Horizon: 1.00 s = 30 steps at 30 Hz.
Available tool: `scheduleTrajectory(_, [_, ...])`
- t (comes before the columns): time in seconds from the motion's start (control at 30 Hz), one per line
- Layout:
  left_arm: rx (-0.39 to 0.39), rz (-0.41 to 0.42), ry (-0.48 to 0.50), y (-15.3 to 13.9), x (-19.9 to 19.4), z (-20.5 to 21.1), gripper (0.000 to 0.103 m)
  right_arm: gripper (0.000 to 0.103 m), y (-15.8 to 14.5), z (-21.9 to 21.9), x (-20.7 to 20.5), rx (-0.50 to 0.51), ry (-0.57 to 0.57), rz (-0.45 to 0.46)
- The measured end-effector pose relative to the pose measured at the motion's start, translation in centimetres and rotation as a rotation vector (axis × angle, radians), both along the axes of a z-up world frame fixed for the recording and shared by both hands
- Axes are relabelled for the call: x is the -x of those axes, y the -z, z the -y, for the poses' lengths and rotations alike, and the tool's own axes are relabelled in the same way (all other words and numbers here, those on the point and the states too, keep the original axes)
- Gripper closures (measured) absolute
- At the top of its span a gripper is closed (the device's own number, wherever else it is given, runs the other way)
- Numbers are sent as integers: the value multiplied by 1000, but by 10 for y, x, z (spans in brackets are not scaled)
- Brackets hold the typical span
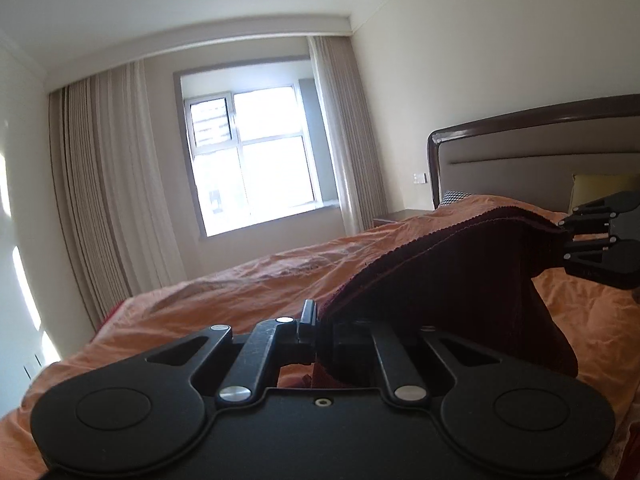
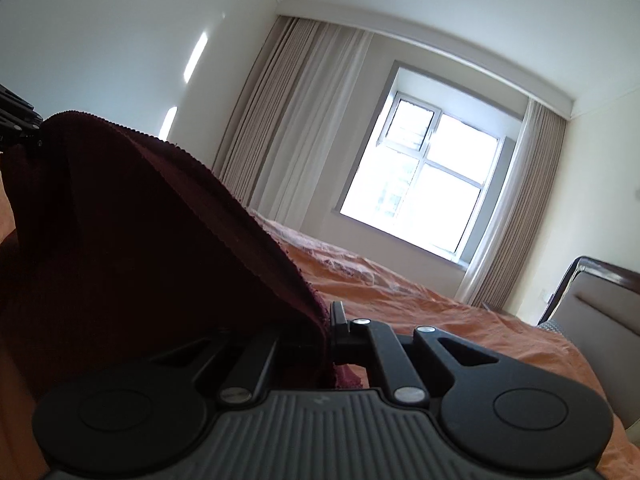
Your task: Fold small clothes
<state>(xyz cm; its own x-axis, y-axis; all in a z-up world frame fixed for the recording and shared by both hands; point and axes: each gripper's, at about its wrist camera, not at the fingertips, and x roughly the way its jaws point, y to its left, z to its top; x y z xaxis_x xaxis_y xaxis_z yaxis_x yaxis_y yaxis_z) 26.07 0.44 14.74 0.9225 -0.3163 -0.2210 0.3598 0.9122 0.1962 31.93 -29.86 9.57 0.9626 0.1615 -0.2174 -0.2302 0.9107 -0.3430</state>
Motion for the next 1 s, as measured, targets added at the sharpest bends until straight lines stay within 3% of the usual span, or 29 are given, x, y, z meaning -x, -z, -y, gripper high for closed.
scheduleTrajectory(0.3, [104, -308, -63, 57, -137, -26, 95, 97, 52, 9, -113, -73, 6, -285])
scheduleTrajectory(0.47, [209, -422, -90, 86, -180, -40, 88, 92, 73, 16, -149, -128, -1, -411])
scheduleTrajectory(0.53, [259, -453, -96, 91, -190, -42, 83, 84, 81, 13, -155, -134, -2, -433])
scheduleTrajectory(0.57, [278, -464, -97, 91, -191, -44, 80, 74, 83, 15, -157, -138, -2, -441])
scheduleTrajectory(0.6, [295, -470, -97, 92, -191, -48, 73, 57, 85, 17, -159, -142, 0, -444])
scheduleTrajectory(0.67, [316, -481, -98, 93, -192, -53, 54, 32, 86, 19, -163, -155, 6, -455])
scheduleTrajectory(0.73, [356, -487, -111, 92, -189, -61, 19, 31, 87, 22, -164, -179, -5, -470])
scheduleTrajectory(0.8, [426, -498, -111, 93, -188, -74, 13, 30, 88, 28, -167, -202, 1, -494])
scheduleTrajectory(0.87, [477, -519, -123, 93, -188, -85, 13, 26, 89, 34, -164, -227, 10, -495])
scheduleTrajectory(1.0, [457, -518, -143, 94, -174, -93, 9, 14, 88, 49, -137, -285, -8, -489])
